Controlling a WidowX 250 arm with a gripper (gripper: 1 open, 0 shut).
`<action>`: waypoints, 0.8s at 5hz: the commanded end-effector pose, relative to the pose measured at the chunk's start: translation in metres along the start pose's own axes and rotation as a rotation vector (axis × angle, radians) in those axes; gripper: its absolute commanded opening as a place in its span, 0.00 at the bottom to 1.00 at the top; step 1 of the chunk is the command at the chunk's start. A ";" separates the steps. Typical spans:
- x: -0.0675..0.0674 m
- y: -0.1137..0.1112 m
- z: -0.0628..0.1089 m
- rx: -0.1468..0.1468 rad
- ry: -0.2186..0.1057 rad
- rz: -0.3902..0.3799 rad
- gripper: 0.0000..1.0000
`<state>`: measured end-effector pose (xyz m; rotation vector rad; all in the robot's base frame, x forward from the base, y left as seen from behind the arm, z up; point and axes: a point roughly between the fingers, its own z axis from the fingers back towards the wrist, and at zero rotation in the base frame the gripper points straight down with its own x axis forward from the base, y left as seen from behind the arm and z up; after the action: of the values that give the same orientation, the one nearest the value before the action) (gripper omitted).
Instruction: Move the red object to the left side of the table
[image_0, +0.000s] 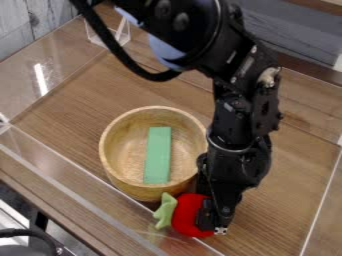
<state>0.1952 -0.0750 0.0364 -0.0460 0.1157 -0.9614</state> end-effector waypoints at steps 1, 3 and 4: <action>0.001 0.001 -0.003 0.002 -0.015 0.059 0.00; 0.003 -0.006 -0.008 -0.007 -0.019 0.151 0.00; -0.001 -0.008 -0.001 -0.001 -0.013 0.099 0.00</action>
<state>0.1879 -0.0778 0.0309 -0.0523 0.1225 -0.8459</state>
